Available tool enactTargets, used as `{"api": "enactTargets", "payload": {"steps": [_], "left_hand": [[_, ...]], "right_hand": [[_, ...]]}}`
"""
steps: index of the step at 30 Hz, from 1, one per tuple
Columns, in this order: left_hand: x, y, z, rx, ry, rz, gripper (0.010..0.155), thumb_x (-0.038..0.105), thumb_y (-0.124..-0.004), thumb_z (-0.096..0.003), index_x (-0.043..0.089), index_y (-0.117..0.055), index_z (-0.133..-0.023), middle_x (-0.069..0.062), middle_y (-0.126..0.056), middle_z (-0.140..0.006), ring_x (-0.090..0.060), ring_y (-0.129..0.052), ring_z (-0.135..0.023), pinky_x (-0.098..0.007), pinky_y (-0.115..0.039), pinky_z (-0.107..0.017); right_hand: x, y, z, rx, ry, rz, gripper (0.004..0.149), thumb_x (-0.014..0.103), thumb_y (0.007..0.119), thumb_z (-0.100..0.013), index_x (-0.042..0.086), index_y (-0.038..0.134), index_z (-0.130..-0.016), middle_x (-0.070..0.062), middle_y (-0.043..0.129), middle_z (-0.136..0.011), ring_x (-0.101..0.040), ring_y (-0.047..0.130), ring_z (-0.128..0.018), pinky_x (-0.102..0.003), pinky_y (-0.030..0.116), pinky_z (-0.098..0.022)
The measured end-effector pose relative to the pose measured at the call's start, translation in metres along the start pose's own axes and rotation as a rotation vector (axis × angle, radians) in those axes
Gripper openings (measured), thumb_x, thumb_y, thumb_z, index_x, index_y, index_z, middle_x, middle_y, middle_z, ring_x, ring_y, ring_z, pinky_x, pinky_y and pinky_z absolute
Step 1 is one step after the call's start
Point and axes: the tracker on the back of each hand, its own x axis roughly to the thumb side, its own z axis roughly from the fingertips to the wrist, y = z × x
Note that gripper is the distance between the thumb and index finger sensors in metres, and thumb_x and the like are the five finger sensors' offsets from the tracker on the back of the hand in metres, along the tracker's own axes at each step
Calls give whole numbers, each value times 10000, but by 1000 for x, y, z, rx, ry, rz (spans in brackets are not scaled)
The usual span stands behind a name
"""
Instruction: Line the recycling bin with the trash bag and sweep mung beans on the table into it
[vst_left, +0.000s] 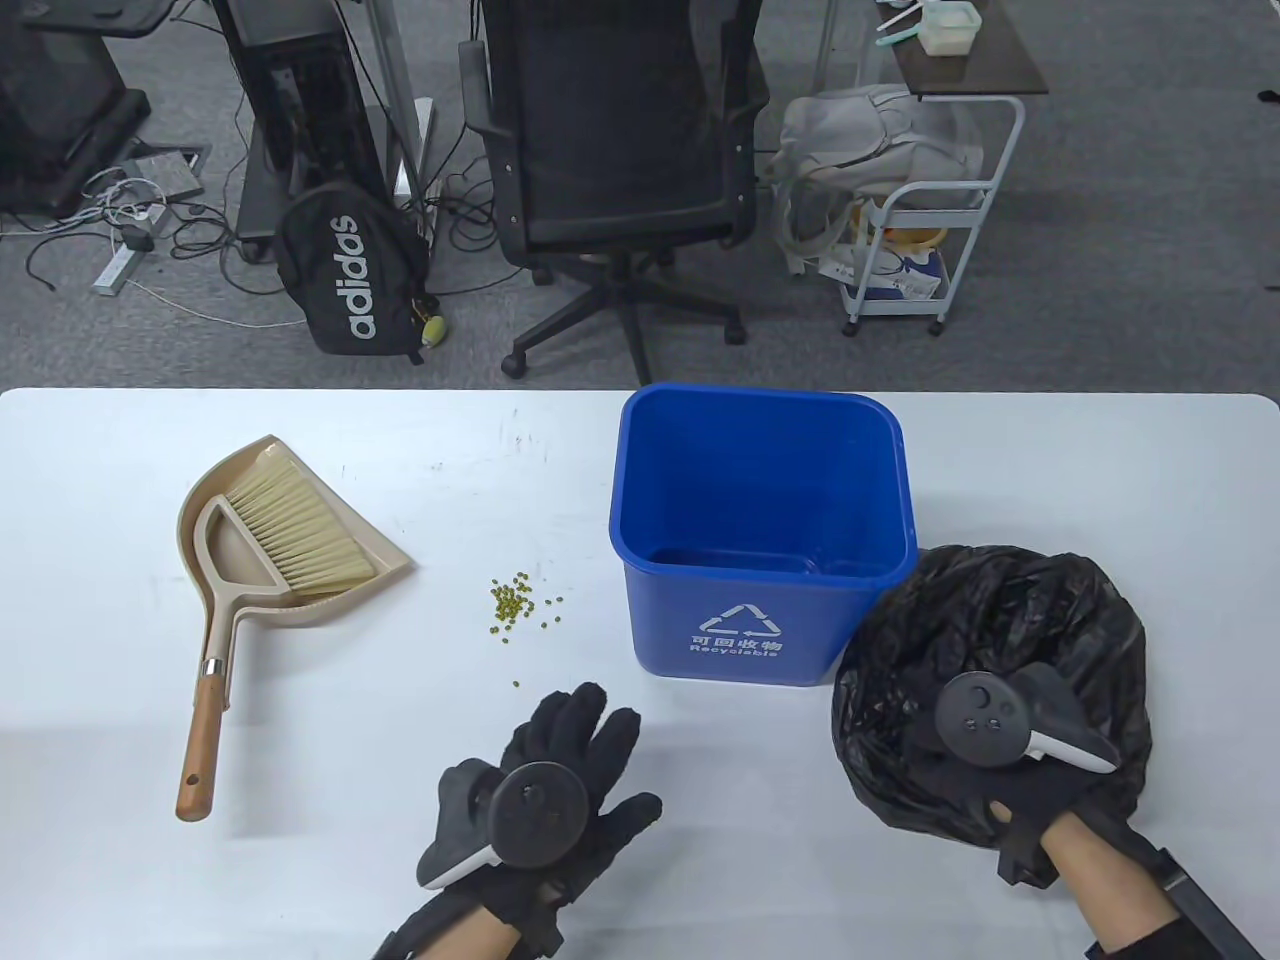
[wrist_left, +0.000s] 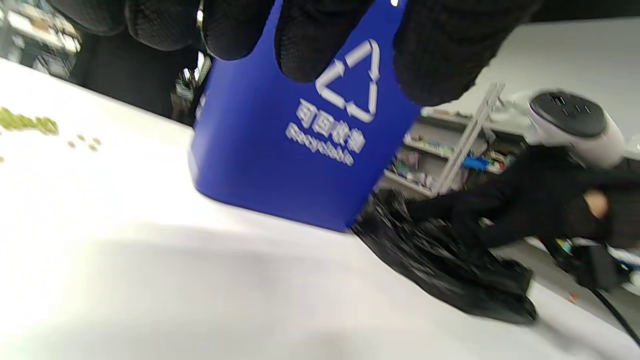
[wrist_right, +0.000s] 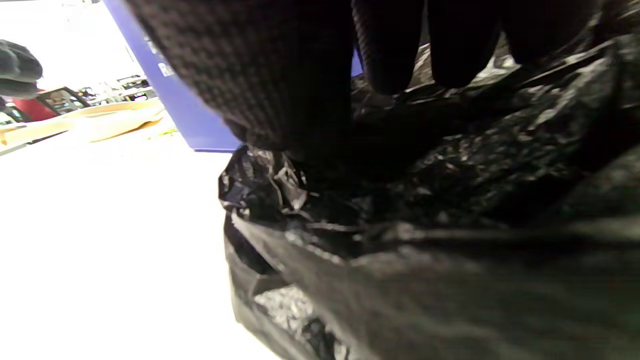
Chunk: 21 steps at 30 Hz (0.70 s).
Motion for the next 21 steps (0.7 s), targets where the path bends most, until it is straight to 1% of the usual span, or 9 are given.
{"api": "enactTargets", "payload": {"steps": [6,8,10,12,13,17,19,20,21], "left_hand": [[30,-10,-31,-66,-19,19,775,478,-840,-514,0,-685,-1104,-367,-512,-1168,-721,-491,-998,-813,-495,-670],[34,-16,-42,-66,1,42,773,484,-843,-511,-3,-698,-1094,-369,-517,-1165,-723,-494,-995,-814,-497,-667],[36,-26,-53,-95,36,64,787,495,-844,-510,-11,-694,-1094,-374,-507,-1164,-730,-486,-991,-816,-493,-665],[37,-36,-64,-119,86,85,806,507,-845,-506,-27,-693,-1090,-386,-495,-1161,-736,-479,-987,-818,-488,-663],[38,-42,-71,-139,99,99,813,512,-845,-505,-37,-695,-1085,-392,-487,-1158,-740,-481,-979,-819,-490,-657],[43,-57,-90,-176,177,97,858,546,-836,-500,-72,-685,-1075,-418,-457,-1149,-753,-468,-966,-822,-485,-649],[49,-63,-100,-176,204,61,883,565,-835,-493,-89,-689,-1067,-429,-448,-1145,-760,-461,-961,-825,-480,-646],[50,-64,-102,-178,210,54,895,578,-831,-491,-91,-687,-1068,-429,-443,-1146,-763,-457,-960,-826,-477,-646],[53,-66,-108,-181,225,40,902,589,-828,-488,-99,-699,-1058,-434,-440,-1145,-765,-453,-959,-828,-474,-645]], "right_hand": [[27,9,-20,30,-59,-16,391,256,878,-445,39,948,-763,-356,641,-1061,-653,658,-914,-745,580,-605],[36,12,-26,43,-82,-36,431,243,848,-462,47,926,-838,-355,644,-1059,-652,661,-912,-744,581,-603],[43,14,-31,75,-103,-55,500,238,823,-475,46,863,-935,-358,622,-1065,-657,652,-911,-745,576,-602],[47,11,-31,71,-121,-45,502,234,818,-476,57,857,-944,-361,615,-1065,-655,653,-910,-743,577,-602],[47,6,-28,47,-126,-36,501,240,819,-473,58,862,-938,-361,620,-1062,-651,662,-906,-739,584,-600],[26,-25,-6,-87,-56,-40,501,270,834,-467,59,882,-919,-363,642,-1054,-640,691,-898,-731,603,-595],[0,-44,11,-191,69,-33,520,287,846,-463,40,882,-919,-368,658,-1045,-643,709,-885,-730,610,-589],[-7,-48,14,-211,102,-26,537,296,852,-460,26,876,-923,-371,658,-1045,-648,710,-882,-732,611,-588],[-25,-56,23,-249,185,-7,566,308,858,-458,8,858,-938,-379,653,-1045,-652,708,-880,-734,611,-585]]}}
